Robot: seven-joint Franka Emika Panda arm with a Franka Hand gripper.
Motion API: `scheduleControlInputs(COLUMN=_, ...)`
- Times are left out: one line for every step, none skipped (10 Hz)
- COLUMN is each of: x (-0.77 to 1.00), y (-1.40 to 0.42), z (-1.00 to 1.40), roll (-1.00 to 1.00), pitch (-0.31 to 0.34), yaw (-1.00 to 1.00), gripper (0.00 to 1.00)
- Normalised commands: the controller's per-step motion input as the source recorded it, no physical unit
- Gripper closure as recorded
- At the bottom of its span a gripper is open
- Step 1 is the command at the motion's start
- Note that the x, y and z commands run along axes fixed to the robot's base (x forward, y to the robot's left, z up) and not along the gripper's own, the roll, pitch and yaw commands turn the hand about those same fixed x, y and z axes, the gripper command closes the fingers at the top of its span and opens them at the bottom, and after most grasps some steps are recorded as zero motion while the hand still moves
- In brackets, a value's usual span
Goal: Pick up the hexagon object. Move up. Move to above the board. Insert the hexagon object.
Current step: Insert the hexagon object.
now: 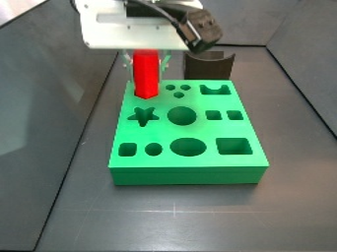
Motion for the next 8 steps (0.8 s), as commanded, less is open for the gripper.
scheduleControlInputs(x=0.0, y=-0.22, z=-0.37, roll=0.4, pitch=0.006, yaw=0.01, gripper=1.0)
scheduleControlInputs(x=0.0, y=-0.18, z=-0.55, roll=0.27, pitch=-0.01, yaw=0.0, gripper=1.0)
scheduleControlInputs(x=-0.05, y=-0.17, z=-0.7, roll=0.27, pitch=-0.077, yaw=0.01, gripper=1.0)
scheduleControlInputs(x=-0.05, y=-0.18, z=-0.8, roll=0.26, pitch=-0.117, yaw=0.03, gripper=1.0)
scheduleControlInputs(x=-0.09, y=-0.22, z=-0.86, roll=0.22, pitch=-0.124, yaw=0.06, gripper=1.0)
scheduleControlInputs(x=-0.06, y=-0.29, z=-0.88, roll=0.14, pitch=-0.16, yaw=0.11, gripper=1.0)
scheduleControlInputs(x=-0.04, y=-0.33, z=-0.9, roll=0.11, pitch=-0.167, yaw=0.13, gripper=1.0)
scheduleControlInputs(x=0.0, y=-0.3, z=-0.83, roll=0.07, pitch=-0.197, yaw=0.19, gripper=1.0)
